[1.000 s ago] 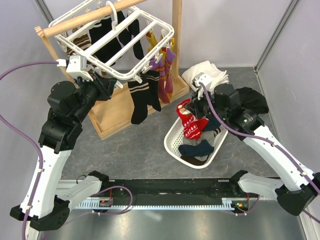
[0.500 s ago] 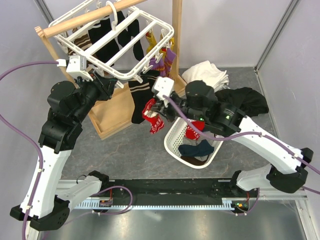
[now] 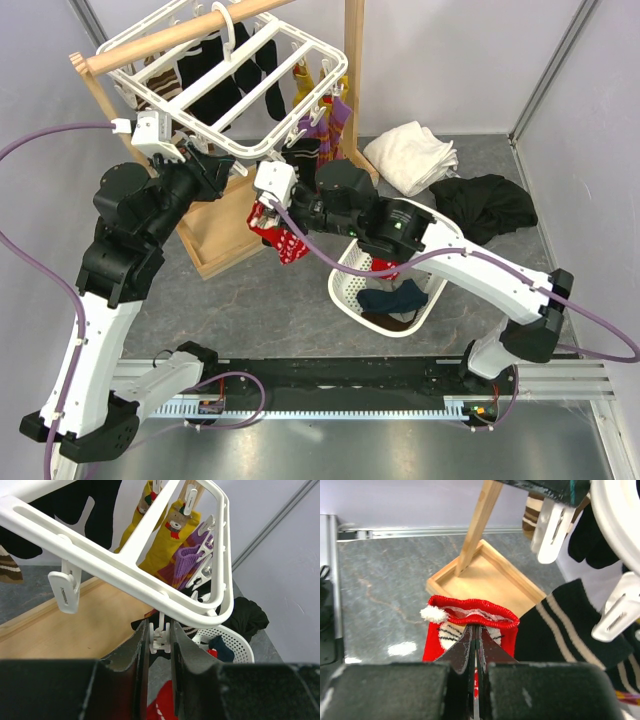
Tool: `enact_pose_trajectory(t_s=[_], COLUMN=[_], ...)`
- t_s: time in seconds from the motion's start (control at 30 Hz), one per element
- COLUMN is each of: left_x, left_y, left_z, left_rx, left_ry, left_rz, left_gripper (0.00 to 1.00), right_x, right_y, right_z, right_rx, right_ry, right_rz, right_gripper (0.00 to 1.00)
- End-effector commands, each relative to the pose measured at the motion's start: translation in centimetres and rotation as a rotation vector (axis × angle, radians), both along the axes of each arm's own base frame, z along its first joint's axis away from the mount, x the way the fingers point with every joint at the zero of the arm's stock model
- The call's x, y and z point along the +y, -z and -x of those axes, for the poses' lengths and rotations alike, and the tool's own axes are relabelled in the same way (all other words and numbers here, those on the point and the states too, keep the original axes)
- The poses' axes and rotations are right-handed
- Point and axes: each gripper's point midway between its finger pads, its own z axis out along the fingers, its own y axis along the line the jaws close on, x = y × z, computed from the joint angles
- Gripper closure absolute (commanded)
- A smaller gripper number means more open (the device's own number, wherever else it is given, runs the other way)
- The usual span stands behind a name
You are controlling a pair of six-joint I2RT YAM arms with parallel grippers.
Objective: Clip the socks to the hanger
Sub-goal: Clamp the sock onto the hanger.
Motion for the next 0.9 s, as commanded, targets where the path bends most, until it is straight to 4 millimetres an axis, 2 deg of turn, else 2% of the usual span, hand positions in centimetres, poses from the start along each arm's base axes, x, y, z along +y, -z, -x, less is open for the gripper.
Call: enact_pose_trajectory(t_s=[0.0,0.13,0.17,0.43,0.67,0.87], left_x=[-0.4,-0.4,-0.3,-0.6,-0.6,-0.3], left_y=[-0.9,-0.7,-0.8,-0.6,-0.1,0.2], left_z=[0.8,1.0,1.0,1.4,1.3,1.1], left_rx=[-0.017,-0.017,-0.020,-0.025,-0.020,-0.017], left_ry=[0.034,0.034,0.035,0.062,0.061,0.043], left_rz=[0.035,0.031,0.031,0.017,0.002,-0.013], left_gripper=[0.98,0.98,0.98,0.98,0.98,0.98], right_x=[1.3,2.1,2.5,2.7,2.5,2.5], right_y=[-3.5,-3.9,-3.4,-3.9,-4.9,-5.8], right_z=[-1.7,-2.5,-2.8,-4.7,-5.4,-5.0], right_rx=[-0.112,-0.134,-0.132,-0.138,-0.149,-0.156], right_ry=[0.030,0.047,0.051,0.095,0.107,0.091], right_rz=[-0.079,-0.083,-0.074,-0.096,-0.119,-0.137], right_gripper=[1.00,1.00,1.00,1.00,1.00,1.00])
